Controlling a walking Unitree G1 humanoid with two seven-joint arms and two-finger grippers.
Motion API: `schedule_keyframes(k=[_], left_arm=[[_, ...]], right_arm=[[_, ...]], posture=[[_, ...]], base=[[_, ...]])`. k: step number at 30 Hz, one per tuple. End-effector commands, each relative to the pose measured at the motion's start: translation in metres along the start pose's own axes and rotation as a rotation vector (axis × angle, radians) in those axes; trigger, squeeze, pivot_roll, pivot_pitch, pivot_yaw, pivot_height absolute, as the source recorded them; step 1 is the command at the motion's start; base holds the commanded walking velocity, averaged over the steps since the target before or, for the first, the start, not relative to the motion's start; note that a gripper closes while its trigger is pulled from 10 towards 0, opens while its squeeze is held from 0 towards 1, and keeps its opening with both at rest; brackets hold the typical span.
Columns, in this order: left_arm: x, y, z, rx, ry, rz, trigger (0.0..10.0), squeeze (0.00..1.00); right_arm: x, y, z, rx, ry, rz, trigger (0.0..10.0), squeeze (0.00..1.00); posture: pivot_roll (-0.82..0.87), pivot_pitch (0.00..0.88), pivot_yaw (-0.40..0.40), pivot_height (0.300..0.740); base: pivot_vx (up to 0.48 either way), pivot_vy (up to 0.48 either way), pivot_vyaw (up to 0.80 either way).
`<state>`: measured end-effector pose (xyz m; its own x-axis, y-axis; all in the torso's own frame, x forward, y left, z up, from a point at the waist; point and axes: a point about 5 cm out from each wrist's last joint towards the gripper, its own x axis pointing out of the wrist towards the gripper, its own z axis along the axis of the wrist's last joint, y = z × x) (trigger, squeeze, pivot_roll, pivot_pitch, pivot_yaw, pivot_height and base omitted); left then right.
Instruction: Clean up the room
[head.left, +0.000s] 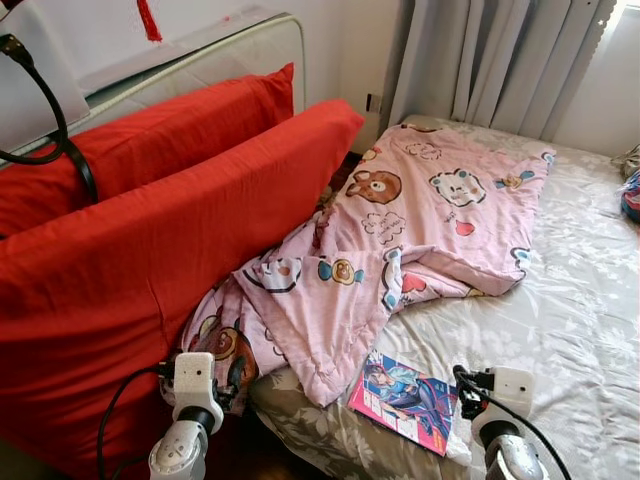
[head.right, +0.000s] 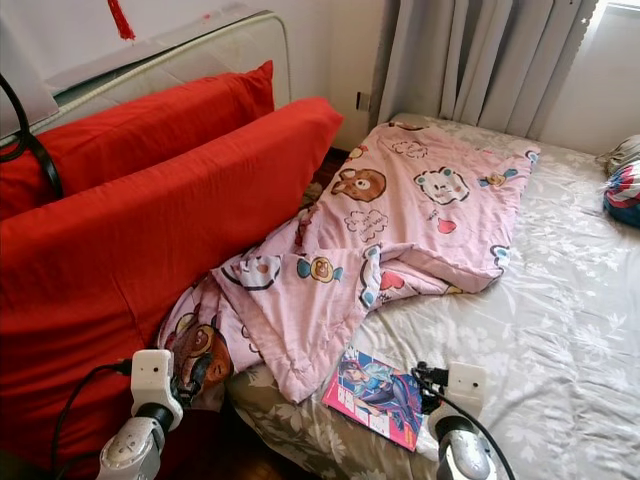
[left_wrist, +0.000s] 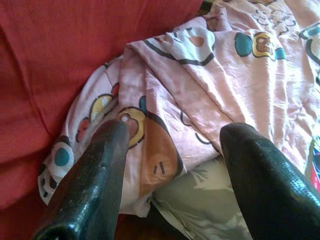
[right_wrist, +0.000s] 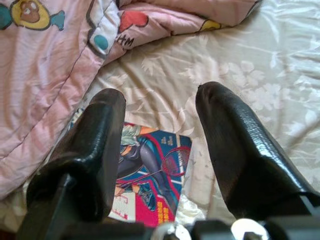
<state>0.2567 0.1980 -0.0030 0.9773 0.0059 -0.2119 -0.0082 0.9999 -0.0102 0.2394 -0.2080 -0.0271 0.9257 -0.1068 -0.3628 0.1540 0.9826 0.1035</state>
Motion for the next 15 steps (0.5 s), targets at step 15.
schedule_keyframes(k=[15], left_arm=[[0.0055, 0.0025, 0.0088, -0.009, -0.027, 0.017, 10.0, 0.0]], right_arm=[[0.003, 0.0081, 0.003, 0.003, -0.01, 0.029, 10.0, 0.0]], posture=[[0.02, 0.119, -0.003, 0.707]], base=[[0.0, 0.0, 0.0]])
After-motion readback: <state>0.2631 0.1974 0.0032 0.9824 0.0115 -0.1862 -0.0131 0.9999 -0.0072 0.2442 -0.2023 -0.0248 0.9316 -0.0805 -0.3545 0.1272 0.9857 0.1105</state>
